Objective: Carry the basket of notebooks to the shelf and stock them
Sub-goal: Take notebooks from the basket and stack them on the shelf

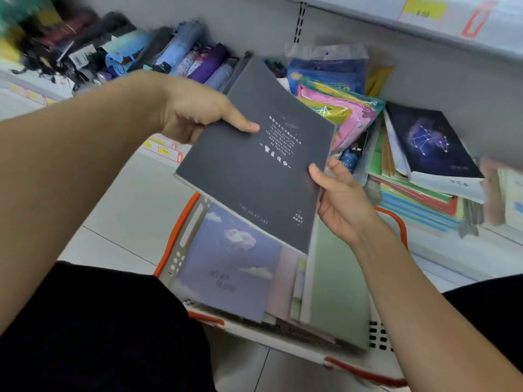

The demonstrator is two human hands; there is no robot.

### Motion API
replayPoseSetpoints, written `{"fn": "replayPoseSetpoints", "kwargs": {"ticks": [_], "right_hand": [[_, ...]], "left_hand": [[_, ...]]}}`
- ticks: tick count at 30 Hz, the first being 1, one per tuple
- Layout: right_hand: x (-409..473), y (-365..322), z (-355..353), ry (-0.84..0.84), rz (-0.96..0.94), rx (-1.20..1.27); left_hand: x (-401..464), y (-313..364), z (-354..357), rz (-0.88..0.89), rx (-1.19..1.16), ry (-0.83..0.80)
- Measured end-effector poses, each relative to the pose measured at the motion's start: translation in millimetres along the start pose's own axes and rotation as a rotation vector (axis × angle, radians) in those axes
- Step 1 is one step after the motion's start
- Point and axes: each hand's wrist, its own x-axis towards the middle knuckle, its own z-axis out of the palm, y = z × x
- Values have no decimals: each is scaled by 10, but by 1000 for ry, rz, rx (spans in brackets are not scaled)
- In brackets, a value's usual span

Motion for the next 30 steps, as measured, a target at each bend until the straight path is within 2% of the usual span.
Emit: {"fn": "replayPoseSetpoints", "kwargs": {"ticks": [2,3,4,5,6,7,8,10,12,15,19,21,25,28,30], "right_hand": [[32,70,-77,161,43,-235],[44,158,-187,265,79,-492],[45,279,-351,347,137,-871],[17,423,-527,369,248,-1231],[-43,567,-668,346,399,-1473],[-99,701,-793,315,543,-1551],[-141,798,-878,288,650,-1515],[-159,847,-935,292,710,-1400],[-133,800,-898,311,665,-1377],[-124,812,-783,320,548,-1511],[-160,890,-742,297,564,-1647],[-152,845,-720,335,571,-1602],[-119,676,-716,474,414,-1593],[-160,380,-716,446,373,-1565],[-138,103,-609,445,274,-1504]], "left_hand": [[14,63,46,36,-18,73],[29,82,79,40,23,125],[44,93,116,37,79,177],[62,92,152,29,140,221],[81,81,175,20,198,256],[100,60,176,10,246,283],[115,39,162,0,278,301],[122,16,113,-12,301,318],[117,14,88,-17,292,316],[101,10,112,-14,293,298],[131,-32,145,-35,340,269],[147,-69,145,-57,375,261],[139,-134,126,-78,408,242],[128,-135,142,-64,386,199],[125,-127,191,-61,376,161]]}}
